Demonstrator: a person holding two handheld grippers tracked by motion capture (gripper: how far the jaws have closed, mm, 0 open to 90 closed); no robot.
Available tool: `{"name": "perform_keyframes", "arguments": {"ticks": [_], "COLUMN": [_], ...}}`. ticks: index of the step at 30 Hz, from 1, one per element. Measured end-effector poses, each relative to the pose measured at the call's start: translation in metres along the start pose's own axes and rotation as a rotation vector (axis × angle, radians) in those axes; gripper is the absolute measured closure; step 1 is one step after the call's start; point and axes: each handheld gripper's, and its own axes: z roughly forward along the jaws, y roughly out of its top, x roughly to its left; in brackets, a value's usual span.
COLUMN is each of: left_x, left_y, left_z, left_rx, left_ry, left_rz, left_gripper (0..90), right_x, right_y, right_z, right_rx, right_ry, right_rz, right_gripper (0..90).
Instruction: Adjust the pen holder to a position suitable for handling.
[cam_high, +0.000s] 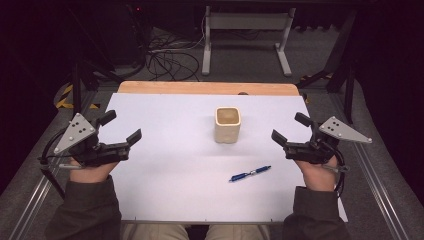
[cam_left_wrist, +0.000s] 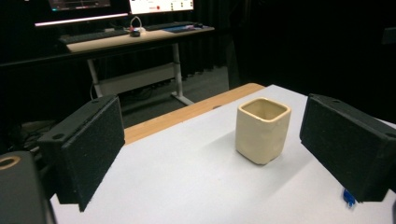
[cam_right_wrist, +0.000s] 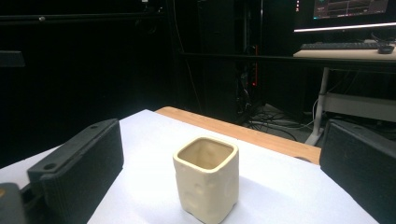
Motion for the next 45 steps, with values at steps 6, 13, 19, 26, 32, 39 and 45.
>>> {"name": "perform_keyframes", "arguments": {"ticks": [6, 13, 19, 26, 32, 39, 45], "left_x": [-0.011, -0.022, -0.031, -0.044, -0.054, -0.062, -0.07], "left_y": [0.0, -0.002, -0.005, -0.006, -0.008, -0.011, -0.014], "left_z": [0.013, 0.03, 0.043, 0.059, 0.072, 0.085, 0.1], "left_rx": [0.02, 0.045, 0.063, 0.079, 0.1, 0.12, 0.149], "left_ry": [-0.022, -0.058, -0.099, -0.146, -0.174, -0.193, -0.211], "left_rz": [0.01, 0.01, 0.003, 0.011, 0.025, 0.032, 0.033], "left_gripper": [9.1, 10.4, 12.1, 15.0, 17.7, 19.7, 21.1], "right_x": [0.0, 0.001, 0.001, 0.001, 0.002, 0.003, 0.002], "right_y": [0.0, 0.0, 0.001, 0.002, 0.003, 0.003, 0.004], "right_z": [0.0, 0.0, 0.0, -0.001, -0.003, -0.002, -0.003], "right_rx": [0.011, 0.031, 0.036, 0.043, 0.045, 0.055, 0.052], "right_ry": [0.005, 0.006, 0.011, 0.014, 0.019, 0.027, 0.029], "right_rz": [0.002, -0.009, -0.015, -0.019, -0.02, -0.028, -0.023], "right_gripper": [0.2, 0.2, 0.2, 0.2, 0.2, 0.2, 0.3]}}
